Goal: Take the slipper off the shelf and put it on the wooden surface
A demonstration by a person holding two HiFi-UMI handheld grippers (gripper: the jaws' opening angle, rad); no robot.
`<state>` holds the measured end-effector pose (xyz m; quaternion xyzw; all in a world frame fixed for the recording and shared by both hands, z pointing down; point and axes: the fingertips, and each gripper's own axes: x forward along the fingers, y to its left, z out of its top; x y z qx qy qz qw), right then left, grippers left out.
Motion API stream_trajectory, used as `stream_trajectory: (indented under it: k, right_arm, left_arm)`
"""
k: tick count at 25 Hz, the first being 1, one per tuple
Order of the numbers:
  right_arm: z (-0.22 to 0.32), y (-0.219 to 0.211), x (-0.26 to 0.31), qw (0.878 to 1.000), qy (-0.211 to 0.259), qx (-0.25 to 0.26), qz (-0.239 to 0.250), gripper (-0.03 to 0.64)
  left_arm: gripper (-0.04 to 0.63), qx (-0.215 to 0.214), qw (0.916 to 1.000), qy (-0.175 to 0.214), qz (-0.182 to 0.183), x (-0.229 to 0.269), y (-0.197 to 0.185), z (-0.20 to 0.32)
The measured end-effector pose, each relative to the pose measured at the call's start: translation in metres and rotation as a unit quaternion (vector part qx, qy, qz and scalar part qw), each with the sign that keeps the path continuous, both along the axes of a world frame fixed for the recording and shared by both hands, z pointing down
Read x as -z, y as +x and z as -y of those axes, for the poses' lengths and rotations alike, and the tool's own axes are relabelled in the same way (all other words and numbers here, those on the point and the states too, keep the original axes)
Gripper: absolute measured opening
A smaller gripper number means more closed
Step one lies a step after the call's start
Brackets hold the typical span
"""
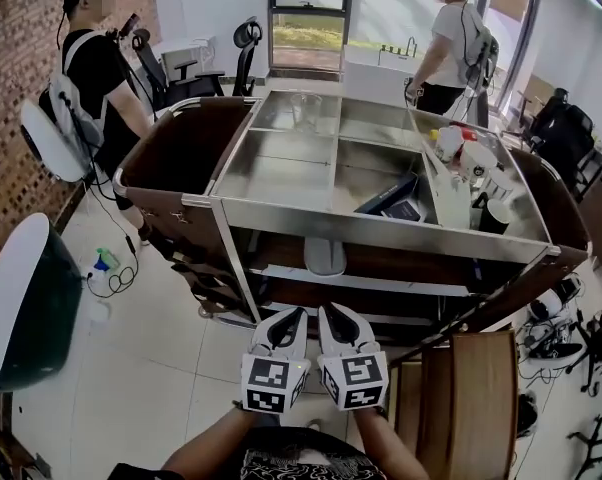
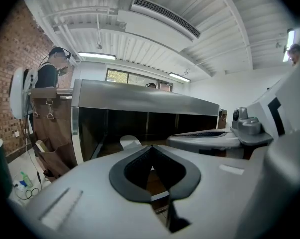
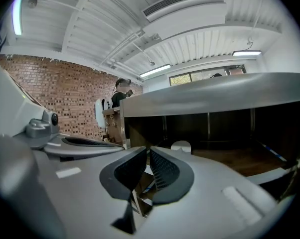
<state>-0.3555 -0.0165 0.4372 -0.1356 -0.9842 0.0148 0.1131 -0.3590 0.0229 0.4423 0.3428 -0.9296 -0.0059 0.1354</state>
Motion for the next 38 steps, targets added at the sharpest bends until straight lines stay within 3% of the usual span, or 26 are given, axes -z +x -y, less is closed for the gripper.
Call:
stream_trajectory:
  k: [11, 24, 30, 38]
  right_arm:
    - [0.024, -0.076, -0.031, 0.999, 0.016, -0.032, -0.004, 0.015]
    - [0.047, -0.152, -0.074, 0.998, 0.039, -0.045, -0.028, 0.072]
    - [0.056, -0.184, -0.097, 0.995, 0.061, -0.044, -0.059, 0.114]
    - [0.062, -0.211, -0.118, 0.991, 0.073, -0.066, -0.096, 0.117]
  left_arm:
    - [0.006, -0.013, 0.9999, -0.008, -0.001, -0.013, -0.062, 0.006]
    - [0.006, -0.020, 0.9996, -0.011, 0.013, -0.024, -0.087, 0.004]
    - [0.006, -0.022, 0.9995, -0.013, 0.018, -0.026, -0.100, -0.002]
    - [0.006, -0.024, 0.9996, -0.001, 0.016, -0.028, -0.118, -0.010]
